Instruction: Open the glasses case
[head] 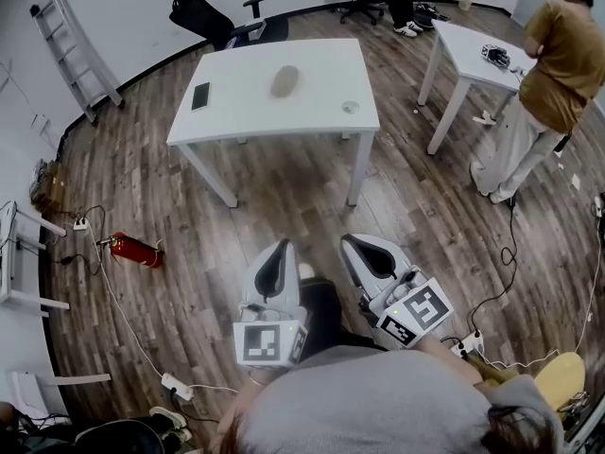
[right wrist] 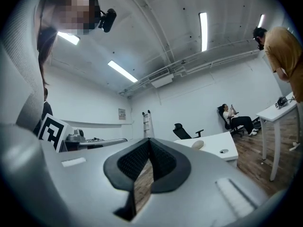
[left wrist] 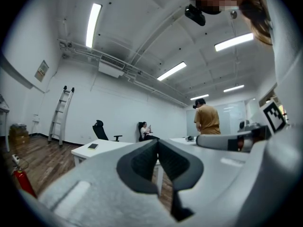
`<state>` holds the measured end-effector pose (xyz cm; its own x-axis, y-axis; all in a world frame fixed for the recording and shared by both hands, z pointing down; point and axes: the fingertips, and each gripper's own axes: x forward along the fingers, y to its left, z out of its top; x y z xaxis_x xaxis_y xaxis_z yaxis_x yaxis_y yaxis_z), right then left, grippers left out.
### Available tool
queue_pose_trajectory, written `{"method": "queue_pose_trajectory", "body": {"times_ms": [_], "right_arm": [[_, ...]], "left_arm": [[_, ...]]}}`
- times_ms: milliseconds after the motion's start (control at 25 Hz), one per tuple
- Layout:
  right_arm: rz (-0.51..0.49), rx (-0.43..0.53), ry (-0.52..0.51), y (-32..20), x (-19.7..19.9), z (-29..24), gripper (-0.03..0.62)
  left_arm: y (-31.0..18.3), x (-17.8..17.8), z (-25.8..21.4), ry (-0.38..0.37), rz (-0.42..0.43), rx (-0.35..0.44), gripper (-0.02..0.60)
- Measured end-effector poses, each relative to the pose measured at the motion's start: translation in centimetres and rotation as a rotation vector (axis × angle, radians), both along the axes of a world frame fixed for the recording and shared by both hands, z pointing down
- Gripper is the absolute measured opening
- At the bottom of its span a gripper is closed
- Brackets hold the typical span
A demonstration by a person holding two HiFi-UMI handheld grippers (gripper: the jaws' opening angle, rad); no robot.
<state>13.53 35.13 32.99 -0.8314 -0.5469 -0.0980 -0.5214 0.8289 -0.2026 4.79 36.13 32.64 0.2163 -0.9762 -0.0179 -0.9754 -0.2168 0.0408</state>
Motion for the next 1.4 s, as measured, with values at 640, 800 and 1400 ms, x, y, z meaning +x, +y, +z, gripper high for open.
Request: {"method": "queue_pose_trajectory", "body": {"times_ms": [640, 800, 1400], "right_arm": [[0.048, 0.055, 0.043, -17.9, -8.8, -1.4, 0.003], [0.072, 0.075, 0.048, -24.0, -11.6, -2.6, 0.003], [0.144, 0.051, 0.072, -37.0, -15.3, -1.8, 0.003]], "left_arm": [[-17.7, -7.9, -1.5, 0.037, 0.059, 0.019, 0.002], [-24.2, -10.9, -2.2, 0.032, 0.083, 0.024, 0.002], [-37.5, -15.2, -1.1, 0.044, 0.126, -0.015, 0.002]]}}
